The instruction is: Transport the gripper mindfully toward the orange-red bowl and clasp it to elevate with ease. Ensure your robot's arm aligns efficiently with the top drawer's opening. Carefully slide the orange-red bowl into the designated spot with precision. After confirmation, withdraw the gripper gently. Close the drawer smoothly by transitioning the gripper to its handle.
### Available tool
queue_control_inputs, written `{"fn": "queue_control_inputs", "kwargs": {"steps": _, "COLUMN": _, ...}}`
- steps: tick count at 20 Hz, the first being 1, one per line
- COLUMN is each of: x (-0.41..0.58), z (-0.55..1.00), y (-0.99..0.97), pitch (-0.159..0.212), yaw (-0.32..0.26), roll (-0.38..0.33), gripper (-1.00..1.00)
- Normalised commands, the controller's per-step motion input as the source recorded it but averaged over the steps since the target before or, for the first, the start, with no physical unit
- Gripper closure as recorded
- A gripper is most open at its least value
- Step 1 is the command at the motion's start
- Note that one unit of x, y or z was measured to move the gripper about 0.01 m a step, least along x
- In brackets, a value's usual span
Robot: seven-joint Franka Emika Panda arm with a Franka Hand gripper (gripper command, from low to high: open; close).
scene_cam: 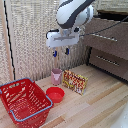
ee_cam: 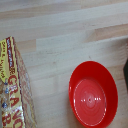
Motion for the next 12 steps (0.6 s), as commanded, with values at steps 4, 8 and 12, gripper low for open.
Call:
{"fn": "queue_control_inputs", "kwargs": {"steps": 4, "x": -0.176, "z": -0.38, "y": 0.28, "pitch": 0.029, "yaw": -0.009, "roll": -0.057, "gripper": -1.00}}
{"fn": "queue_control_inputs", "kwargs": {"steps": 8, "x": -0.153, "z": -0.40, "y": 0.35, "pitch": 0.024, "yaw": -0.009, "roll": -0.079, "gripper": -1.00}}
{"fn": "queue_control_inputs", "kwargs": {"steps": 12, "x": -0.125, "z": -0.37, "y": 0.30, "pitch": 0.015, "yaw": -0.004, "roll": -0.067, "gripper": -1.00}}
